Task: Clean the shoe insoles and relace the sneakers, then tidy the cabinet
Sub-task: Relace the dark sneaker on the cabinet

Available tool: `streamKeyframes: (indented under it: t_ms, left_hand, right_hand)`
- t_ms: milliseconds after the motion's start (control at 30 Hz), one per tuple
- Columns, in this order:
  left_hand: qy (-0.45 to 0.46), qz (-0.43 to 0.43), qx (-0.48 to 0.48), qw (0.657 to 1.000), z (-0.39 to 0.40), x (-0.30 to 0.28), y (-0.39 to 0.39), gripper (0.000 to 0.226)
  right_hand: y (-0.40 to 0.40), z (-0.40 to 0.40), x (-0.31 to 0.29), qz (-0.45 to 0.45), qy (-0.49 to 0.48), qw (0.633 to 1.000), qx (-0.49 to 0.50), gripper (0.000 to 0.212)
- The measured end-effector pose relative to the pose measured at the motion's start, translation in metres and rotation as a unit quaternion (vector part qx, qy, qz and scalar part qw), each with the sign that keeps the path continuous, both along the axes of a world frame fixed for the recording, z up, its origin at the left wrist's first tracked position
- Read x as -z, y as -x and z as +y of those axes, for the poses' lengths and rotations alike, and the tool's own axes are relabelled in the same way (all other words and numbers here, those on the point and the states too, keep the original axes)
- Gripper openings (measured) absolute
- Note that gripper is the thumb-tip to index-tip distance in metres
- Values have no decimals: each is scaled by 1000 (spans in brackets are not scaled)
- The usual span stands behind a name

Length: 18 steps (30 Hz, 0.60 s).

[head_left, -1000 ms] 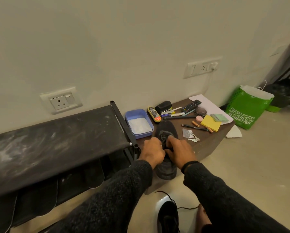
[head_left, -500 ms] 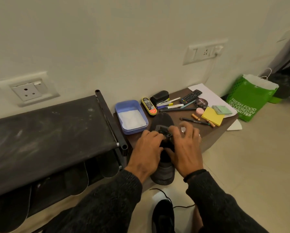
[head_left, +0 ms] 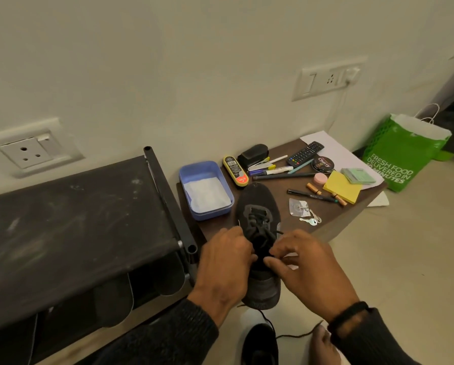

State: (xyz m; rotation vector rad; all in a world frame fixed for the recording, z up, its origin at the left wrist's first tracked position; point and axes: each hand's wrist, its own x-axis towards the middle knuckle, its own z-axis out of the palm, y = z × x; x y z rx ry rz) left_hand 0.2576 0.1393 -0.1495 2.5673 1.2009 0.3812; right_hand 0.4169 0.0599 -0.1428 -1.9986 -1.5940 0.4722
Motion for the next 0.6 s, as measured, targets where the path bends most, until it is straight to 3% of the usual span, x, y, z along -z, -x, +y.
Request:
streamKeyframes:
  t_ms: [100,300,433,500,600]
  left_hand:
    - [7,34,-29,999,2,-5,-10,23]
    - [22,44,-24,999,7,-5,-20,28]
    - [34,20,-33,999,7,-4,-15,22]
    - [26,-19,-56,998,4,-3,-14,13]
    - [46,-71,-80,993,2,0,-17,41]
  right_hand:
    - [-1,0,6,5,-17,1000,24,5]
    - [7,25,22,23,-43,987,151,27]
    - [10,36,31,-8,25,983,184,65]
    - [10,40,32,-32,55,982,180,68]
    - [10,48,28,-124,92,975,161,57]
